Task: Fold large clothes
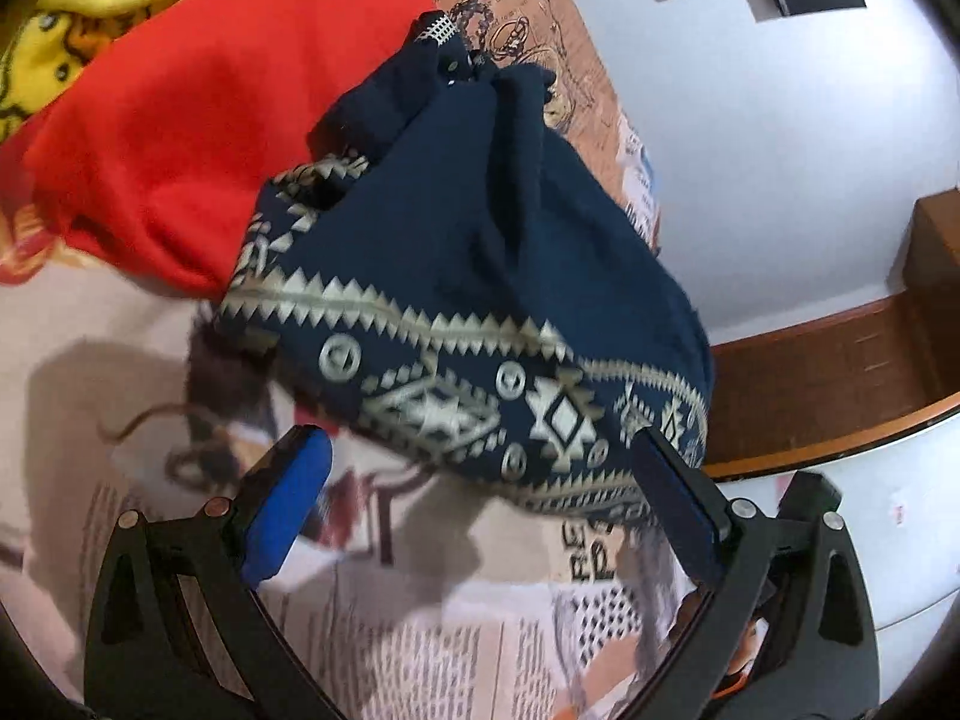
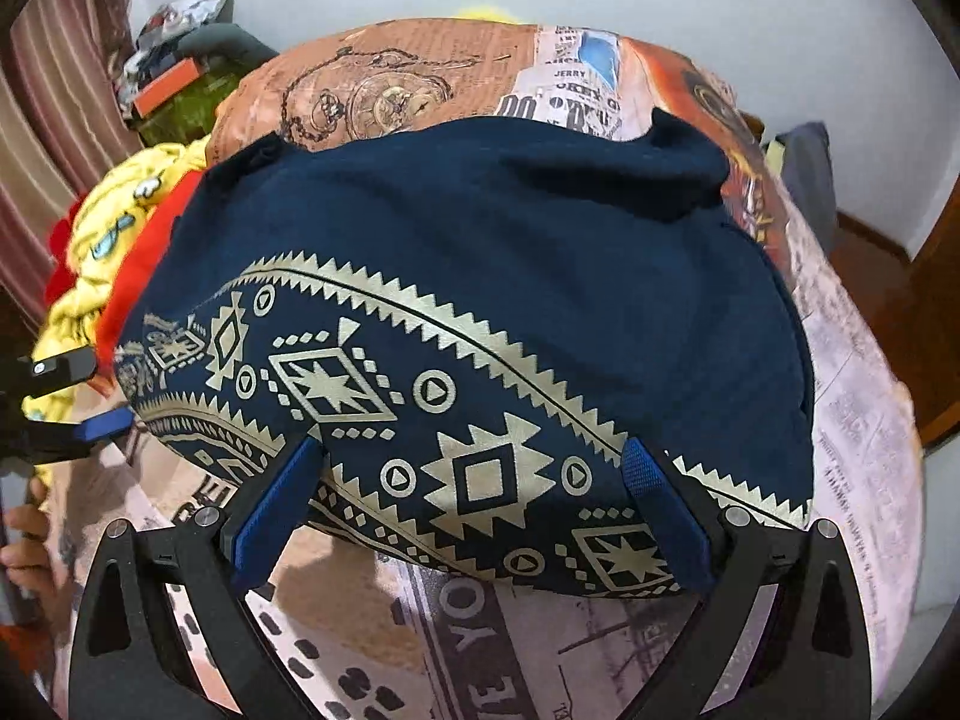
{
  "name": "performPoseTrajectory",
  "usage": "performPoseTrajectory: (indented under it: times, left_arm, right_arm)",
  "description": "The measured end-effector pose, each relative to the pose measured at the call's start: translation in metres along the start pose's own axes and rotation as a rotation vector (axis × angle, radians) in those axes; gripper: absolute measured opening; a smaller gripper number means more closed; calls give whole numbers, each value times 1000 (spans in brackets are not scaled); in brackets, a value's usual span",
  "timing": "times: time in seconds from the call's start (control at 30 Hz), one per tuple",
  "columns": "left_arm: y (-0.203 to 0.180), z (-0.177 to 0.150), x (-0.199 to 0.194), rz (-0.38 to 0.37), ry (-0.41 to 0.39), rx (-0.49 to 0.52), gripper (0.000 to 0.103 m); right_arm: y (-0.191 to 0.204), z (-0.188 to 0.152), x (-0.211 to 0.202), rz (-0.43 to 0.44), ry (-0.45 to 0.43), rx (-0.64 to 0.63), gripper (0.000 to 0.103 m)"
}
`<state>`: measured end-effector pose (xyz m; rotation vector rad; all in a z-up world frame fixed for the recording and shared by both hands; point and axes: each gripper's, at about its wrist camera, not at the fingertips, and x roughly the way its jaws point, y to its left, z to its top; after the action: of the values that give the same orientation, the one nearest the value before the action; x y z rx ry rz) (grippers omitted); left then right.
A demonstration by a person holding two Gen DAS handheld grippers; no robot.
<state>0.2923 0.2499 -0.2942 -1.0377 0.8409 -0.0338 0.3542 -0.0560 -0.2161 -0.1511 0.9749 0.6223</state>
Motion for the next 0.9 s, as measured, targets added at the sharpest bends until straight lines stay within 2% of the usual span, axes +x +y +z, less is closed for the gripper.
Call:
performPoseTrajectory:
  times: [0.27,0.43,0.53,0.57,0.6,0.67,0.77,0.9]
  left_arm:
    - [-7,15,25,7,-20,39,100]
    - [-13,23,50,50,-12,57,100]
    - [-15,27,54,106,-14,59,92]
    - [-16,26,53,106,-15,53,82]
    - [-18,25,50,88,-8,43,73]
    - [-20,20,42,41,-5,29,66]
    - [-40,20,21,-20,-48,72,66]
    - [-55,27,12,-47,-85,123,66]
  right_arm:
    - [-4,-1,1,14,7,21,100]
    - [-3,0,2,10,11,18,100]
    - [-3,1,3,7,13,16,100]
    - [-3,1,3,6,13,17,100]
    - [-3,1,2,5,14,18,100]
    - [-2,1,2,3,13,18,100]
    - [-3,1,3,2,15,19,100]
    - [-2,1,3,-2,16,19,100]
